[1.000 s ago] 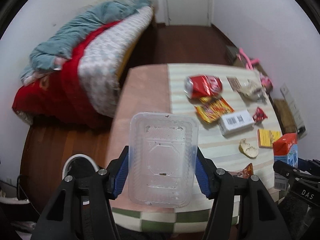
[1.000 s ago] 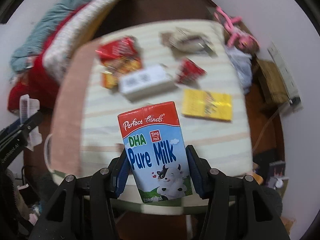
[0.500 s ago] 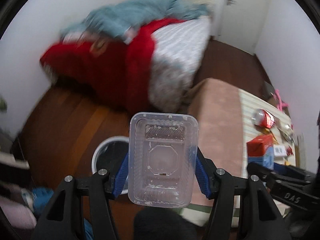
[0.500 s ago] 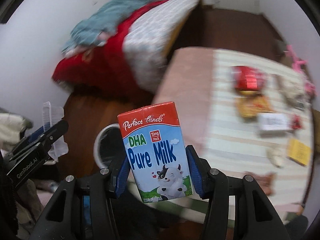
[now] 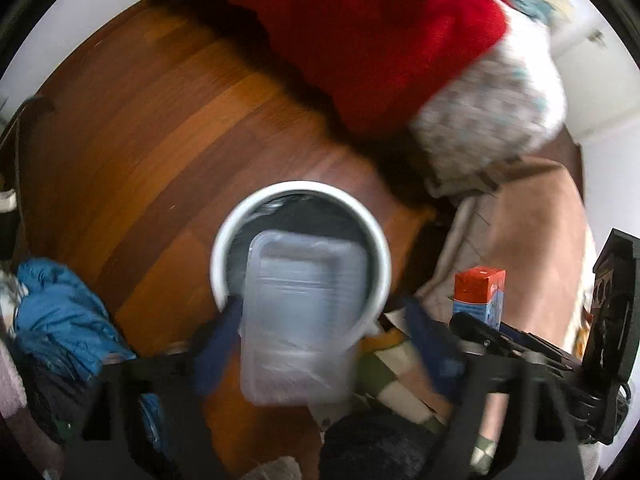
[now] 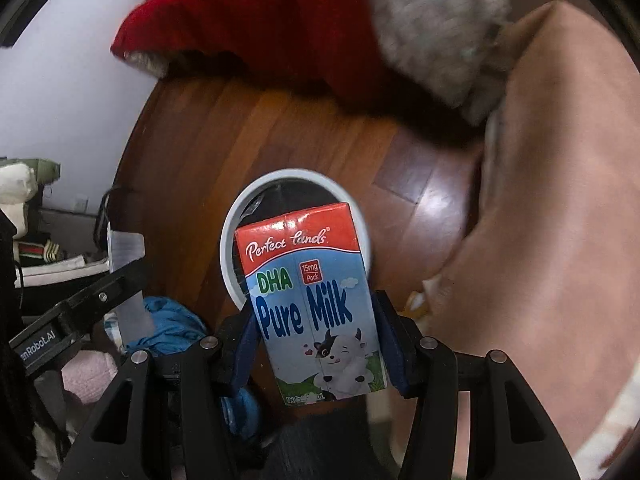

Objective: Collect trash
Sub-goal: 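Carry tray and milk carton to the white bin and release both, then withdraw both tools from the bin back toward the table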

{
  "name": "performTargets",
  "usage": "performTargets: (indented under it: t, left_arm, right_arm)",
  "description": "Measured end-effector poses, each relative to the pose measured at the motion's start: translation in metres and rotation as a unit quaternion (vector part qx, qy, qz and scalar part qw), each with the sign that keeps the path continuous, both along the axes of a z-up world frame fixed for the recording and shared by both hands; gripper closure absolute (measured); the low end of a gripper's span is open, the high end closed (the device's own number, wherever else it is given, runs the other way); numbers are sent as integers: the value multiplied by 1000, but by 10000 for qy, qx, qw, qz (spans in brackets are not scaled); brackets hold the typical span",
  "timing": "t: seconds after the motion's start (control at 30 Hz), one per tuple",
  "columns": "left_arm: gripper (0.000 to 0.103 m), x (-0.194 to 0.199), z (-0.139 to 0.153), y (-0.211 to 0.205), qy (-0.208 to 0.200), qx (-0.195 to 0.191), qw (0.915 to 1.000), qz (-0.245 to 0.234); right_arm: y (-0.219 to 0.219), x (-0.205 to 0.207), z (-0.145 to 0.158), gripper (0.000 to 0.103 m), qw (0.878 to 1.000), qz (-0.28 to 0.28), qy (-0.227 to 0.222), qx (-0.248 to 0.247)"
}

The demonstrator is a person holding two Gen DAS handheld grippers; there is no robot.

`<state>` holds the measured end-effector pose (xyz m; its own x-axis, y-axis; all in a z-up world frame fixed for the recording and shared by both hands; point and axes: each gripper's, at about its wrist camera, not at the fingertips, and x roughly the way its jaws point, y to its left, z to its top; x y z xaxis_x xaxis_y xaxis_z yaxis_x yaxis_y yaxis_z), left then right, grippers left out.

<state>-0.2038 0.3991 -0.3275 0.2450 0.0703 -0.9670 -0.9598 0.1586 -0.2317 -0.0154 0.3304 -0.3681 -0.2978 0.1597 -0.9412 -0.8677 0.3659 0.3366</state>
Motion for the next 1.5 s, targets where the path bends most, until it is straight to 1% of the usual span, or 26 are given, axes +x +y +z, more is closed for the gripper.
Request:
performTargets:
  t: [0.03,0.1,0.17,0.2,0.23,0.27,0.3,0.37,0.5,0.6,0.77,0.93,1.07,1.2,1.33,1.43,1.5]
  left_arm:
    - [3,-4,-3,3,31,-23,10000,72]
    - [3,-11,-5,4,256,58,9994,216]
    - [3,-18,-4,4,413,189,9987,244]
    - [3,-21,-3,1,482,297,9980,288]
    - [3,-27,0,-1,542,414,9972,314]
    - [3,-32,2,-4,654,517,9960,331]
    - [3,-33,2,-8,781,588,9945,367]
    - [3,-35,2,-13,926,636,9929,403]
    - [3,-34,8,-28,1266,768,9884,337]
    - [3,-34,14,-40,1452,831,9856,250]
    - [3,-31,25,-56,1500,936,9841,161]
    - [3,-31,40,-68,1436,1063,9838,121]
    - [3,-31,55,-79,1404,1184,9829,114]
    - [3,-30,76,-91,1315,1332,9823,107]
    - [3,-26,106,-106,1210,1582,9800,59]
    - [3,-21,135,-122,1118,1828,9768,40]
    - [3,-16,156,-135,1071,2029,9733,-1]
  right_arm:
    - [6,-3,-7,47,10000,28,32,-38]
    - [19,-12,-23,46,9996,111,203,-155]
    - [24,-16,-30,29,9993,163,272,-176]
    - [27,-21,-33,10,9992,223,293,-171]
    - [33,-16,-35,3,9991,263,305,-158]
    - [34,-20,-35,3,9990,325,288,-133]
    - [33,-24,-35,3,9989,400,181,-143]
    - [34,-26,-31,0,9984,540,-38,-168]
    - [27,-36,-28,0,9926,876,-765,-335]
    - [13,-35,-18,0,9881,989,-1103,-406]
    - [-8,-39,-5,0,9865,1032,-1193,-431]
    - [-21,-42,12,0,9874,997,-1202,-261]
    - [-30,-42,32,0,9884,917,-1211,-87]
    - [-41,-40,60,0,9883,827,-1271,192]
    - [-56,-39,98,0,9877,745,-1257,557]
    - [-73,-35,132,0,9873,619,-1176,872]
    - [-90,-28,160,0,9868,495,-1023,1153]
